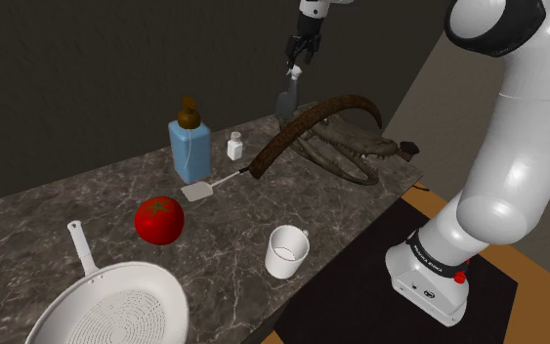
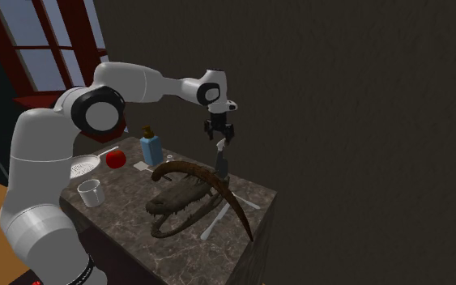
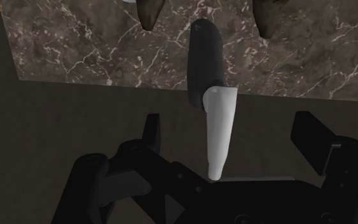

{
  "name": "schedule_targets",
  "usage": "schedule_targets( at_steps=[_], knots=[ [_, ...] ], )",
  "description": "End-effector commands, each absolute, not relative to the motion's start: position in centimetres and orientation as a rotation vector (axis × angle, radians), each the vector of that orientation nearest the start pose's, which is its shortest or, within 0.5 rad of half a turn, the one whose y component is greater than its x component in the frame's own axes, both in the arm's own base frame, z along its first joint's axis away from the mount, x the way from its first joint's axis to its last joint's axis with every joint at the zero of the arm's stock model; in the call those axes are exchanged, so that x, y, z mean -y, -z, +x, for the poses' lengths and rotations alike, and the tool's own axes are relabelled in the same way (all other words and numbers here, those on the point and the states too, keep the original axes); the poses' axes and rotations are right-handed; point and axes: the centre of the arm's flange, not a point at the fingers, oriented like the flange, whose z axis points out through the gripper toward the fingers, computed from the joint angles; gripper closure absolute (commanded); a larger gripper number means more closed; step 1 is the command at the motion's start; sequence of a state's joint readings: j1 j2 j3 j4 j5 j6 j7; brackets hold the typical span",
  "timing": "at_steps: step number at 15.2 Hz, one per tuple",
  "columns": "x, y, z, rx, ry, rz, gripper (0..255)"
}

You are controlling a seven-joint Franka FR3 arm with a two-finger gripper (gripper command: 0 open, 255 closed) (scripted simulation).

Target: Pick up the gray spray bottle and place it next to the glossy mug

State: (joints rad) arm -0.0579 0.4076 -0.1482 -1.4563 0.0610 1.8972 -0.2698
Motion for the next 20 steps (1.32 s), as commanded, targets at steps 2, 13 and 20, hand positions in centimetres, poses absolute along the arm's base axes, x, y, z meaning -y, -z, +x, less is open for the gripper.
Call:
schedule_targets(
  at_steps=[2, 13, 20],
  knots=[
    [12.0, -44.1, 67.4, 0.092, 0.058, -3.149, 0],
    [12.0, -42.7, 67.5, 0.092, 0.058, -3.149, 255],
    [12.0, -42.7, 67.5, 0.092, 0.058, -3.149, 255]
  ],
)
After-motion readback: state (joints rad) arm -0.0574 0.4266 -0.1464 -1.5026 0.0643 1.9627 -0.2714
